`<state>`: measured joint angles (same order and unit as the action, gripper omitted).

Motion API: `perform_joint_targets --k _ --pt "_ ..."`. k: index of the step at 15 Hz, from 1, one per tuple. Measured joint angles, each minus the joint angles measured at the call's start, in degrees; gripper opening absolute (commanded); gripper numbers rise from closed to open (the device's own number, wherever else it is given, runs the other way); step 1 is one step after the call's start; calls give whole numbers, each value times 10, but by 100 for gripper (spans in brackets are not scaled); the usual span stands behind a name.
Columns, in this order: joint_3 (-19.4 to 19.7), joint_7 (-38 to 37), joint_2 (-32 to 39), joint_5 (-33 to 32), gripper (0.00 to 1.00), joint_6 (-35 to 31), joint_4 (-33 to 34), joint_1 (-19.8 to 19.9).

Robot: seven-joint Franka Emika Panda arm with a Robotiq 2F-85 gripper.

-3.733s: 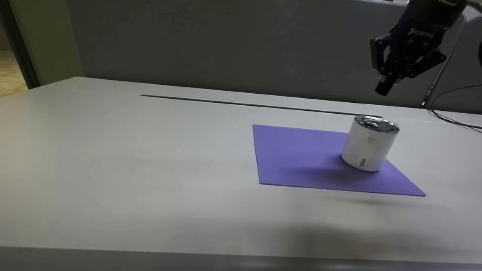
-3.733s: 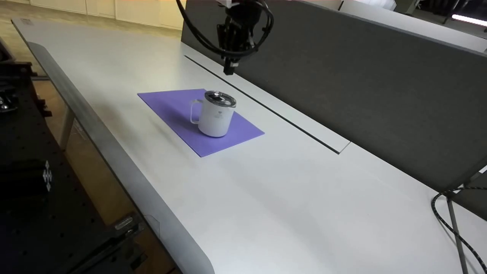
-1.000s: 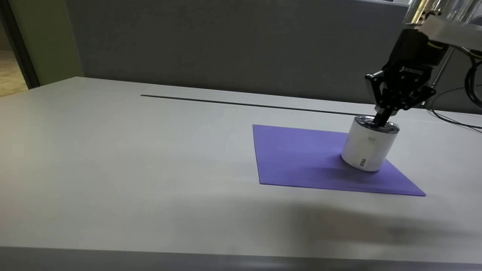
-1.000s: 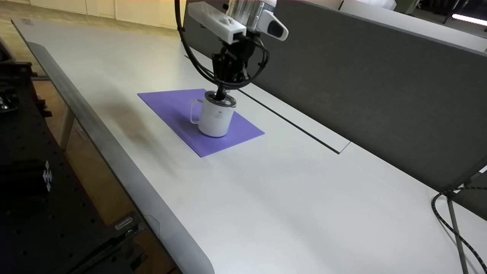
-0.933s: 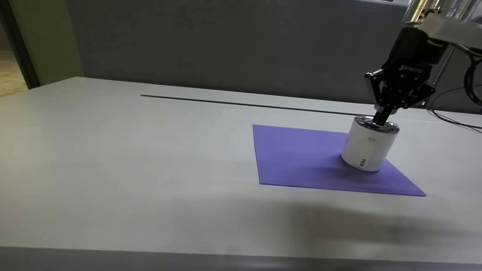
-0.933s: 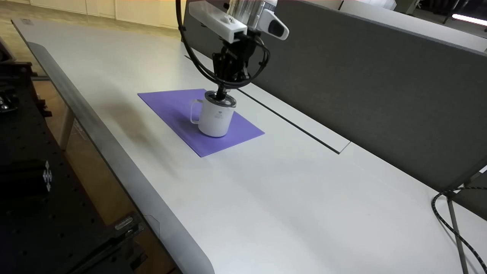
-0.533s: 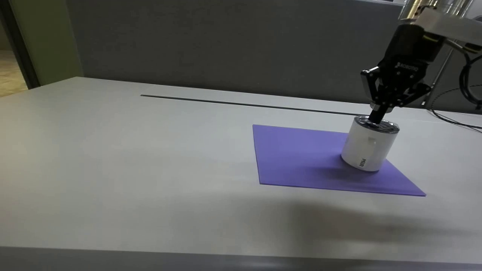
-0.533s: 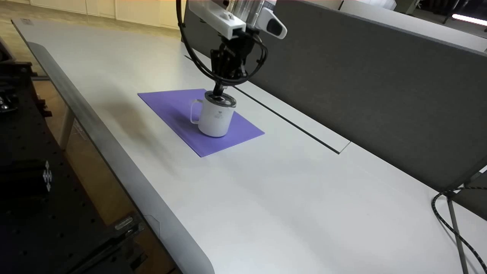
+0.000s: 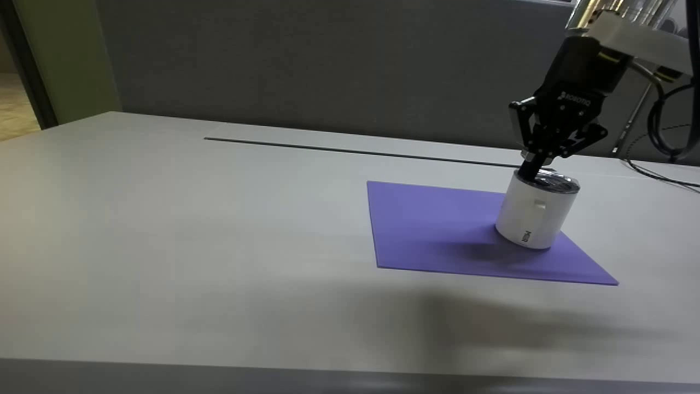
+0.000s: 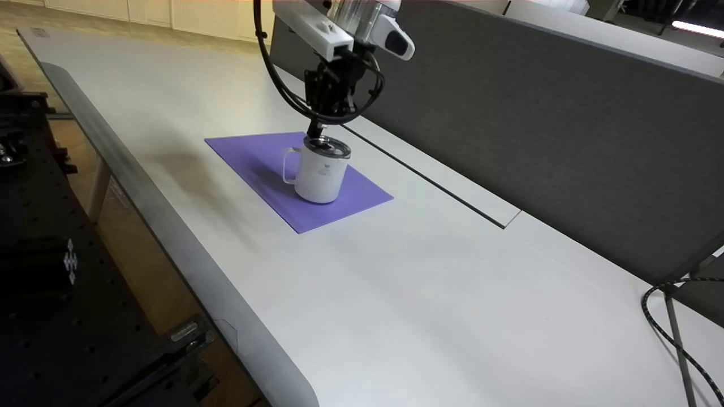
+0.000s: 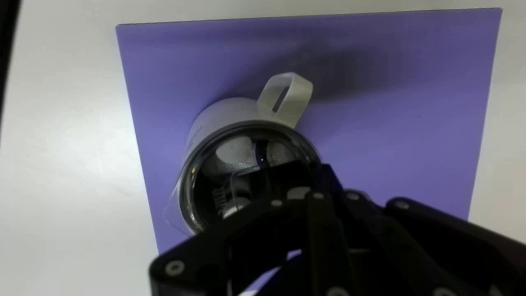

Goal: Open the black slider on the lid of the cup

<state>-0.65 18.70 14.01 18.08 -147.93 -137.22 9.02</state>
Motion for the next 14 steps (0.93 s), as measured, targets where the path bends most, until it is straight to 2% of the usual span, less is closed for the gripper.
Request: perform_joint_targets --k 9,14 --pt "0 5 0 5 0 0 0 2" --pt "0 12 0 37 0 4 3 9"
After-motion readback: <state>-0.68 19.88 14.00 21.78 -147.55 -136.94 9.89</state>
